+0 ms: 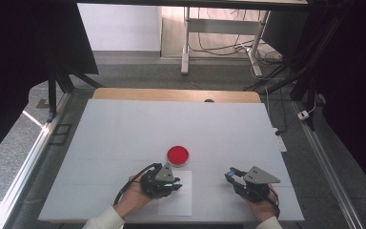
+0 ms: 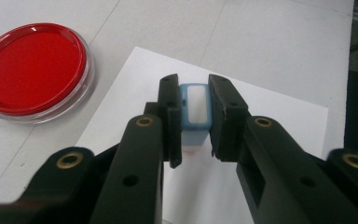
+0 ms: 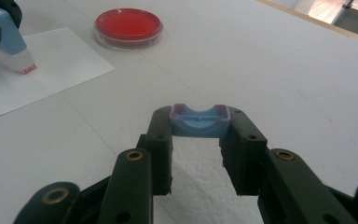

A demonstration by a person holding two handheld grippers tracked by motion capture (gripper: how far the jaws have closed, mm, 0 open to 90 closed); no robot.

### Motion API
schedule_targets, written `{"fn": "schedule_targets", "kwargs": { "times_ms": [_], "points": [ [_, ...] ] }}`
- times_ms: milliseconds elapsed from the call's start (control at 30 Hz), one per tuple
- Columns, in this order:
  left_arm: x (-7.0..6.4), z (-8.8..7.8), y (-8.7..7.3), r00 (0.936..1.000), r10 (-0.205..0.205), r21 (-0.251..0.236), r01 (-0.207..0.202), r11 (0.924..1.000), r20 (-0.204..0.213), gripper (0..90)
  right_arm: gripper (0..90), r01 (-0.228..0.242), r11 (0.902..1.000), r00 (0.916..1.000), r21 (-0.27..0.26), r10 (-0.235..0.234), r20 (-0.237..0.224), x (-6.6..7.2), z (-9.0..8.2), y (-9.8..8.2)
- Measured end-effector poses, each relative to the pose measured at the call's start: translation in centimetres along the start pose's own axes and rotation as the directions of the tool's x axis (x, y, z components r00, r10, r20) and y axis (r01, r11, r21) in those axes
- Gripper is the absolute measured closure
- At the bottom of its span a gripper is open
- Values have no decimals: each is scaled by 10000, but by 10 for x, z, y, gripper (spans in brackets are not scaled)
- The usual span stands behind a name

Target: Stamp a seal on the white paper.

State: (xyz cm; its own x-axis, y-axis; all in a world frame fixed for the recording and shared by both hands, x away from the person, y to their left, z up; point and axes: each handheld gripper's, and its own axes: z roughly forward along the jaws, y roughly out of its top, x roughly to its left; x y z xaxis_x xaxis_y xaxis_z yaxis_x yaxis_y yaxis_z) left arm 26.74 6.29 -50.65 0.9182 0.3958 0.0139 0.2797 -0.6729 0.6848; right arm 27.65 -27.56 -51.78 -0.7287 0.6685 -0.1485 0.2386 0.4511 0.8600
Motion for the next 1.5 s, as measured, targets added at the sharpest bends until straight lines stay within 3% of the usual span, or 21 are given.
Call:
{"fn": "schedule_targets", "kwargs": {
  "times_ms": [533, 1033, 1167, 1500],
  "points": [
    [0, 0, -2, 10000, -40, -127, 40, 9999, -20, 758, 646, -6, 10000, 10000, 3, 6, 31, -1, 0, 0],
    [-1, 1, 3, 9999, 85, 181, -83, 9998, -109, 758, 646, 36, 10000, 10000, 56, -36, 46, 0, 1, 0],
    [1, 1, 1, 9999, -93, 110, 92, 9999, 52, 758, 646, 46, 10000, 10000, 51, -46, 58, 0, 1, 0],
    [0, 1, -2, 10000, -52, -153, 52, 9999, -3, 758, 646, 47, 10000, 10000, 52, -47, 57, 1, 0, 0]
  ]
}}
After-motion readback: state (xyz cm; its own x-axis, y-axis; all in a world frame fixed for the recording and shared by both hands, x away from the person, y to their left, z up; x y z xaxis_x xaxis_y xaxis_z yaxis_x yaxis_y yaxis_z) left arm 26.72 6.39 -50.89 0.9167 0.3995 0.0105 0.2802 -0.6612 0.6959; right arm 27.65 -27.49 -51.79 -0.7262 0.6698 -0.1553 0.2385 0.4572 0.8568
